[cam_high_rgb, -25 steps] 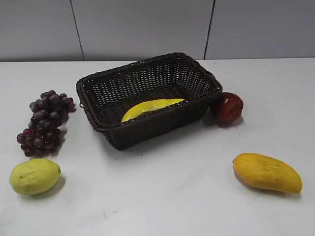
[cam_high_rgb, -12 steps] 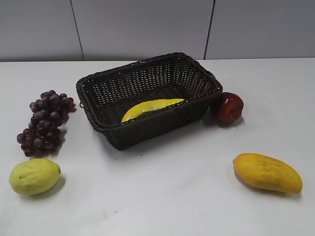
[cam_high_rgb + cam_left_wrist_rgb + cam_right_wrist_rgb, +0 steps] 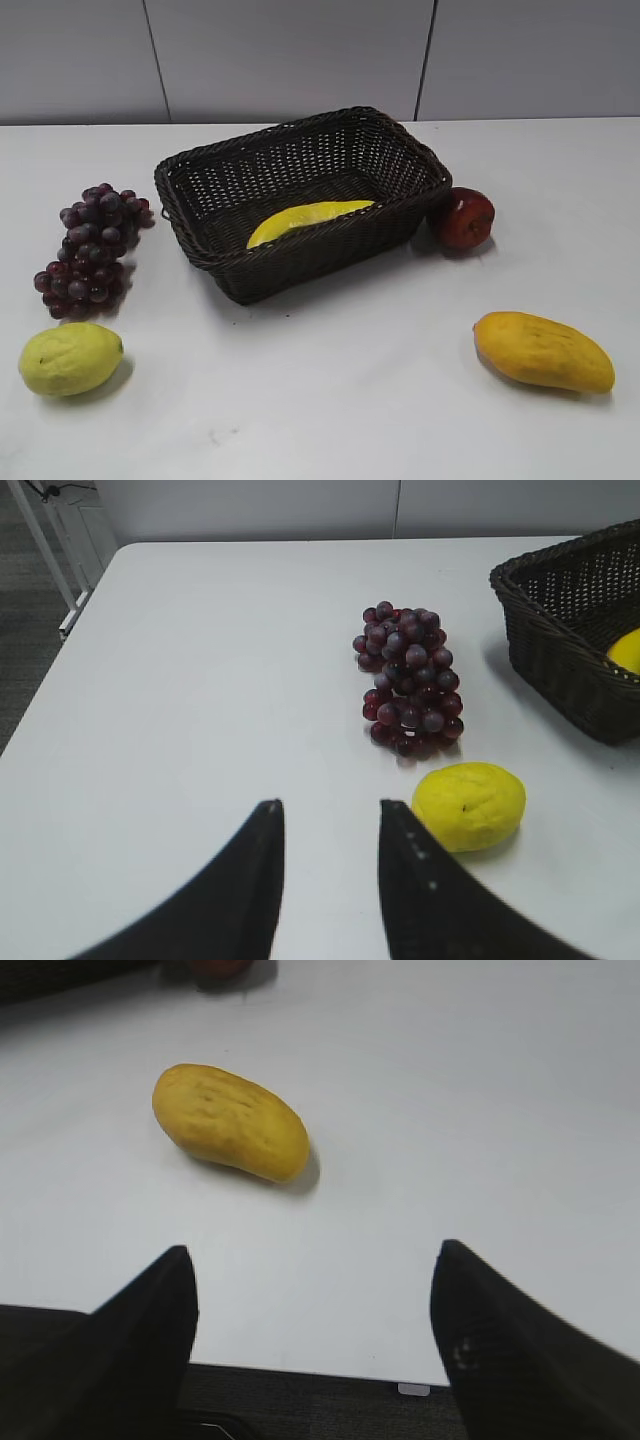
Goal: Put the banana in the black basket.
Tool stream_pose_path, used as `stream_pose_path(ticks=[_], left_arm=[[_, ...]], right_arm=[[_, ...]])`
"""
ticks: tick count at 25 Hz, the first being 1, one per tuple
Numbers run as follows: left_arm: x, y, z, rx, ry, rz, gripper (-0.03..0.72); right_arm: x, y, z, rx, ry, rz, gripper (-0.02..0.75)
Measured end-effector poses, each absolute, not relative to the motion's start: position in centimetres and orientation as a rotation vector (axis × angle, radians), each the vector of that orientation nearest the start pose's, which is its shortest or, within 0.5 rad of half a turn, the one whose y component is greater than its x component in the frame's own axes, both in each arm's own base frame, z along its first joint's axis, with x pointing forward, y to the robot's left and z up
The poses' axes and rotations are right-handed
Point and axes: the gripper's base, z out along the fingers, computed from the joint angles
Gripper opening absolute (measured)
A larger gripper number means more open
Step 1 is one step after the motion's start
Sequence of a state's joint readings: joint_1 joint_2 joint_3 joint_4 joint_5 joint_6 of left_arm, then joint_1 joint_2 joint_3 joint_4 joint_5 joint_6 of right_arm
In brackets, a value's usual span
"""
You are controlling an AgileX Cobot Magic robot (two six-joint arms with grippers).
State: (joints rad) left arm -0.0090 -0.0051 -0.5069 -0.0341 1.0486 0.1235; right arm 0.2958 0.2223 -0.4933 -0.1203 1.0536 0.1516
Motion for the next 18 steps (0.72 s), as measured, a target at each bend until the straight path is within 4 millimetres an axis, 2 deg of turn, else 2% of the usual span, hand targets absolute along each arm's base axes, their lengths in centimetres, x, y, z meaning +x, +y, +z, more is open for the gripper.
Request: stream_pose_path(ticks=[9,18], left_arm=[[-0.6,-0.3,28.0,0.135,2.015,0.032,0.235],[-0.6,-0.3,28.0,0.135,2.015,0.032,0.235]], right_arm=[[2.3,-0.3,27.5,-0.157,2.201,0.098,0.58],[0.8,-0.8,27.6,0.025,2.11,0.023,0.58]])
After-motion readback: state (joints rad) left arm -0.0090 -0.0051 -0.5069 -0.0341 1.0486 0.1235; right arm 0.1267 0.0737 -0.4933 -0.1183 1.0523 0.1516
